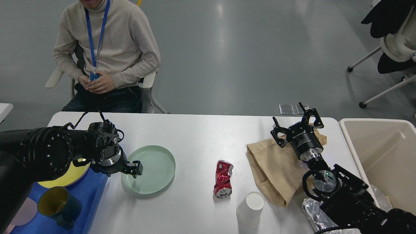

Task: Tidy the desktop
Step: 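Move the left gripper to the edge of the pale green plate, then grip the pale green plate edge and lift it toward the tray, then lower the pale green plate onto the yellow plate and release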

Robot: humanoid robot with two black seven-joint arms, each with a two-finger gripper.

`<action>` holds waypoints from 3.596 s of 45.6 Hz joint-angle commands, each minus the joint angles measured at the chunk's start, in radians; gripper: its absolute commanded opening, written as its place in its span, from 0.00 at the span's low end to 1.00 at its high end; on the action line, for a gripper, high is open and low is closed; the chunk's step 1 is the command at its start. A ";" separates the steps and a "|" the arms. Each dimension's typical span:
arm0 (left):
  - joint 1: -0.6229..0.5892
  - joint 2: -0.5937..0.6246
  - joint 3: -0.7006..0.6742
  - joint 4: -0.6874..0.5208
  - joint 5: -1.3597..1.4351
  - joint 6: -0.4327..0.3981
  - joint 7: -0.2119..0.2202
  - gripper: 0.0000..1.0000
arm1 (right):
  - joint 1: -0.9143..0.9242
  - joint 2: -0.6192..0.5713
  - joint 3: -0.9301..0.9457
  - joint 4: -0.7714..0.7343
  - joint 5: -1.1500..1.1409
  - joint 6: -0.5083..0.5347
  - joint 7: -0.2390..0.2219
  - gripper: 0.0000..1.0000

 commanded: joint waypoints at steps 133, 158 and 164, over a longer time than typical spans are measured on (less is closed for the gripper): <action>0.050 0.400 -0.086 0.412 0.005 -0.393 0.039 0.00 | 0.000 0.000 0.000 0.000 0.000 0.000 0.000 1.00; 0.104 0.420 -0.092 0.504 0.003 -0.402 0.039 0.00 | 0.000 0.000 0.000 0.000 0.000 0.000 0.000 1.00; 0.118 0.415 -0.098 0.504 0.003 -0.402 0.039 0.00 | -0.001 0.000 0.000 0.000 0.000 0.000 0.000 1.00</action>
